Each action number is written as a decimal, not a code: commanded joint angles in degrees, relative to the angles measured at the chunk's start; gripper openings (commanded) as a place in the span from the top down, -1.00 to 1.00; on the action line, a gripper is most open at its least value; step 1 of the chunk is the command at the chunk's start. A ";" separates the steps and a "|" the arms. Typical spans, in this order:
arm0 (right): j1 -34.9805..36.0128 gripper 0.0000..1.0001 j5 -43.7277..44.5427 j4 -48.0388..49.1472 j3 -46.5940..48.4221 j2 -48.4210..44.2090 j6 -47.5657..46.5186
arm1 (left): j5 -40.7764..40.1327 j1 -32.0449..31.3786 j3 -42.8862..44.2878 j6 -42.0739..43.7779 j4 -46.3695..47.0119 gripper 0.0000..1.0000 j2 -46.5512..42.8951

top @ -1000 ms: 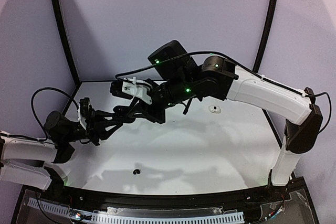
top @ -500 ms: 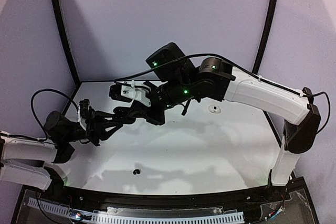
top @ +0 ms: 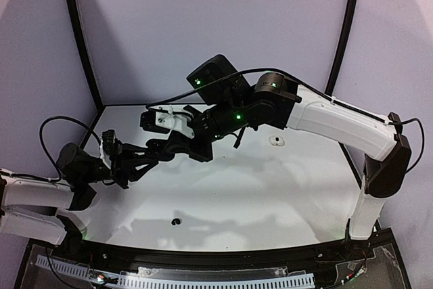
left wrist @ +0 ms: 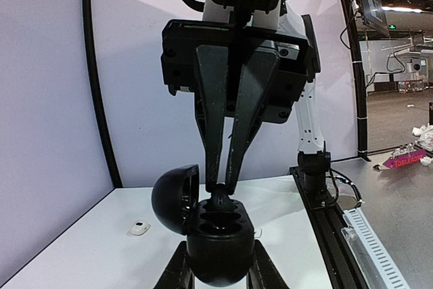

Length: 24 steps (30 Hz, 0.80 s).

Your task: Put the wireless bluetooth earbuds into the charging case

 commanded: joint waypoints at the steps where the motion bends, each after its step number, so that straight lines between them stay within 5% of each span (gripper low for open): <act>1: 0.25 0.93 -1.61 -1.93 0.90 1.93 -0.86 | -1.29 0.31 0.81 -1.53 4.72 0.98 -0.31; 24: -0.17 0.52 0.03 1.42 0.03 -0.86 0.50 | -1.11 0.54 0.33 -1.04 2.81 0.98 -1.03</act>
